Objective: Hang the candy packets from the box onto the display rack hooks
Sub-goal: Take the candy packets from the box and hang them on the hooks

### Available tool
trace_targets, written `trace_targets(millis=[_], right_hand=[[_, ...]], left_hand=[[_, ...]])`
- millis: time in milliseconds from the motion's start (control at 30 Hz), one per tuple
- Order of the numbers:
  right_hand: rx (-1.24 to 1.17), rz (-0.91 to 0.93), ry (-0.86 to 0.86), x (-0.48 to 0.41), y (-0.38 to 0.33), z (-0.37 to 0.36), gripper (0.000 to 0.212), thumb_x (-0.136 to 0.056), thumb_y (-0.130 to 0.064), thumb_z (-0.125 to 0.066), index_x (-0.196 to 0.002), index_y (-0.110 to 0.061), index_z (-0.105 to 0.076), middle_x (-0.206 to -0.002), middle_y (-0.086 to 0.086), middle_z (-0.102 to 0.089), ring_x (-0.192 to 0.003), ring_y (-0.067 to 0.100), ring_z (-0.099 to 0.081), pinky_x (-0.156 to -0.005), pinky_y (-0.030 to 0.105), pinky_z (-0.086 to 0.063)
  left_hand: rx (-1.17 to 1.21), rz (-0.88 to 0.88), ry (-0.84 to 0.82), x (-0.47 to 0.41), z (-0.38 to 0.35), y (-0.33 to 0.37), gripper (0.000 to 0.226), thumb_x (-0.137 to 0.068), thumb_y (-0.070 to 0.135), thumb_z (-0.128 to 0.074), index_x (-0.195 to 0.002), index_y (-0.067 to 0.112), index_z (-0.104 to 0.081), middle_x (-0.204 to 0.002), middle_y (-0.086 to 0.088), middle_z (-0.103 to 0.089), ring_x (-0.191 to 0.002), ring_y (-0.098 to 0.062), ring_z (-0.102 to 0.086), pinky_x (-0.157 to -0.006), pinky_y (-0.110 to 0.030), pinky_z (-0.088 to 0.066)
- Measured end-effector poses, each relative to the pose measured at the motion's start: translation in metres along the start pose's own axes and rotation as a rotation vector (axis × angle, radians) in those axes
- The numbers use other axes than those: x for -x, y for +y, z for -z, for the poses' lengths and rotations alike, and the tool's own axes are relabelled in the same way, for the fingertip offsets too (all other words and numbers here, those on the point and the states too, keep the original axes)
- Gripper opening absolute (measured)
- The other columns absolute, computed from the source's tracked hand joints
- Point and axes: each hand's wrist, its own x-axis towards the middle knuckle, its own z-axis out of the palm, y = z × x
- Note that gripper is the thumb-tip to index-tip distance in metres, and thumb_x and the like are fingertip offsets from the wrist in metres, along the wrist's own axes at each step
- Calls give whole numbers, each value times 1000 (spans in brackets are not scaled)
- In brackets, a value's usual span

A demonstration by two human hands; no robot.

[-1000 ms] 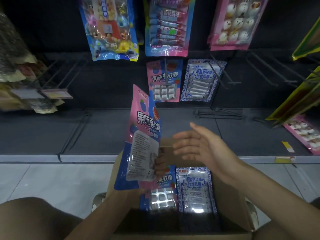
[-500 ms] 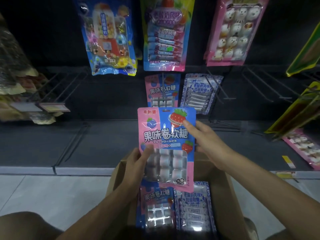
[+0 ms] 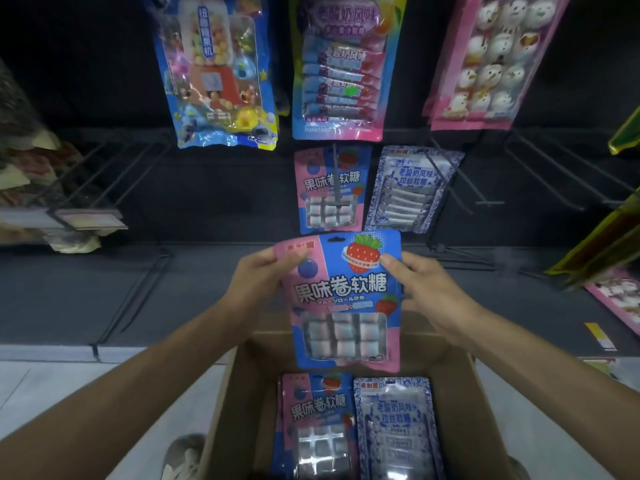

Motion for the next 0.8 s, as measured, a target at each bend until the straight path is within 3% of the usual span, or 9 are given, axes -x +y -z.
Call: trace_targets(millis=[100,200,367,500,633,733,800], right_hand=[[-31,-25,27,-13,2,-1,31,-108,-39,-55,-122,-19,-73,-110,0,-82,-101,23,-79,-103,56,-57],[-90,-39,79,-28,6,1,33,-107,-37,-57,-124,-14,-72,-111,3,-81,-102,25,-79,-101,56,-58],[-89,-10,120,-45,7,5,33,-107,-39,-58,-123,-15,-73,-113,2,-81,-103,23,-78,-96,48,-61],[-94,19,129,-52,6,5,35,-107,-38,-57,-124,-11,-72,-110,4,-81,-102,24,-79,-89,43,-63],[-92,25,140,-54,4,3,38,-107,-40,-57,-126,-10,-70,-111,4,-81,-103,25,-78,-93,47,-62],[-95,28,160,-52,2,3,35,-108,-38,-58,-123,-11,-72,-109,4,-82,-100,25,-79,-88,43,-64],[-103,21,181,-51,-1,1,31,-107,-38,-59,-119,-13,-74,-106,3,-82,-95,22,-80,-82,37,-66]], left_hand=[[61,36,7,-12,-4,-2,31,-95,28,-75,-113,3,-76,-112,-33,-73,-102,-55,-71,-88,-81,-49],[120,42,38,-24,-18,3,31,-94,28,-77,-111,2,-76,-107,-29,-76,-90,-44,-73,-89,-78,-48],[169,44,82,-42,-28,4,35,-92,28,-80,-110,-2,-75,-99,-22,-79,-76,-32,-77,-77,-57,-63],[149,36,89,-48,-28,8,30,-92,29,-80,-103,1,-75,-102,-24,-77,-77,-32,-73,-89,-64,-55],[102,7,76,-53,-25,14,29,-91,29,-81,-104,4,-75,-103,-23,-78,-78,-30,-75,-77,-58,-63],[89,25,68,-51,-27,16,43,-90,32,-82,-115,-2,-73,-105,-24,-77,-83,-36,-74,-85,-74,-54],[95,44,89,-48,-30,17,43,-89,34,-82,-115,0,-74,-101,-20,-79,-76,-34,-73,-84,-71,-54]])
